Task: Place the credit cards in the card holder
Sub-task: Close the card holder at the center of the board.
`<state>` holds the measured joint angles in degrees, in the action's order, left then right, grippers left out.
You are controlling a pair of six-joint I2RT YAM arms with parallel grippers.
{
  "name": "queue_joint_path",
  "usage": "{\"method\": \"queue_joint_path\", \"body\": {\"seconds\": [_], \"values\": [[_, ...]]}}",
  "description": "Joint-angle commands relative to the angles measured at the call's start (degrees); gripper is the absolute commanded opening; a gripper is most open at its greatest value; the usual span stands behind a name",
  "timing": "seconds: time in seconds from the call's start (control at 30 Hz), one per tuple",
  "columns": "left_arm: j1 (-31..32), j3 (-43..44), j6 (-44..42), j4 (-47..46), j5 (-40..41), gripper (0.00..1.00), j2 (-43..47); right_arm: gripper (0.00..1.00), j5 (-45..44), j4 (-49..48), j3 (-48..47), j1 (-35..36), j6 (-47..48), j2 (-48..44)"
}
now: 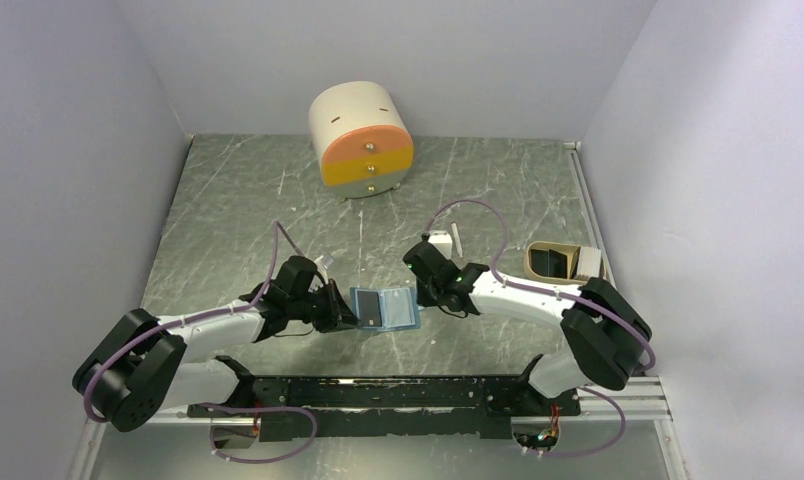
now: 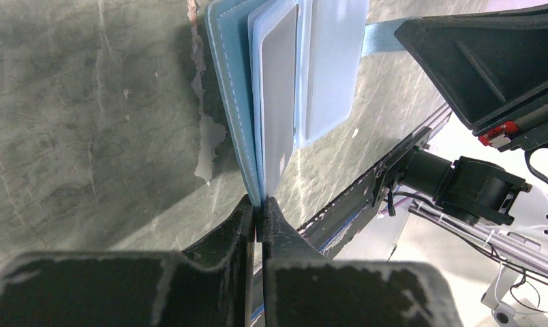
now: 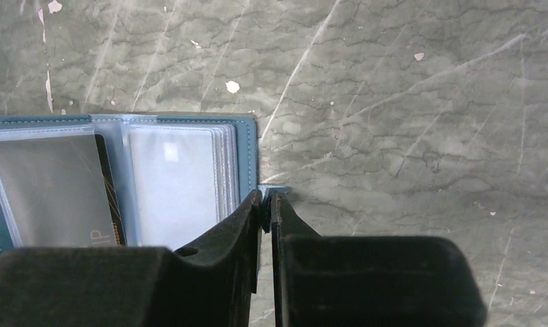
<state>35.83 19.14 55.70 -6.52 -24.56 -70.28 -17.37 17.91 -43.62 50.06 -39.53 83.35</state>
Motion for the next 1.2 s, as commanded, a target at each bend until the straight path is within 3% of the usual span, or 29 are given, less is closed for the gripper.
{"method": "queue_joint_path", "body": {"seconds": [0.0,0.17,0.3,0.5,0.63,0.93,1.17], "values": [[0.20,1.10,-0.69,-0.40,0.61,0.09,-0.19,0.11,-2.30,0.99,-0.80,0.42,0.08,-1.69],[0.21,1.09,-0.70,-0.14,0.89,0.09,0.20,0.07,-1.81,0.51,-0.47,0.41,-0.03,-1.96],[0.25,1.10,-0.64,-0.20,0.91,0.09,0.35,0.20,-2.23,0.93,-0.78,0.40,-0.20,-2.20],[0.20,1.12,-0.68,0.10,1.03,0.09,0.56,0.10,-2.15,0.46,-0.48,0.45,-0.34,-2.77],[0.22,1.06,-0.60,-0.01,1.05,0.09,0.74,0.17,-2.39,0.83,-0.69,0.39,-0.29,-2.89],[0.31,0.97,-0.56,-0.48,0.88,0.09,0.42,0.21,-1.88,0.36,-0.15,0.42,-0.39,-3.35],[0.32,1.06,-0.59,-0.35,1.08,0.09,0.50,0.00,-1.67,0.15,0.27,0.38,-0.38,-4.13]]}}
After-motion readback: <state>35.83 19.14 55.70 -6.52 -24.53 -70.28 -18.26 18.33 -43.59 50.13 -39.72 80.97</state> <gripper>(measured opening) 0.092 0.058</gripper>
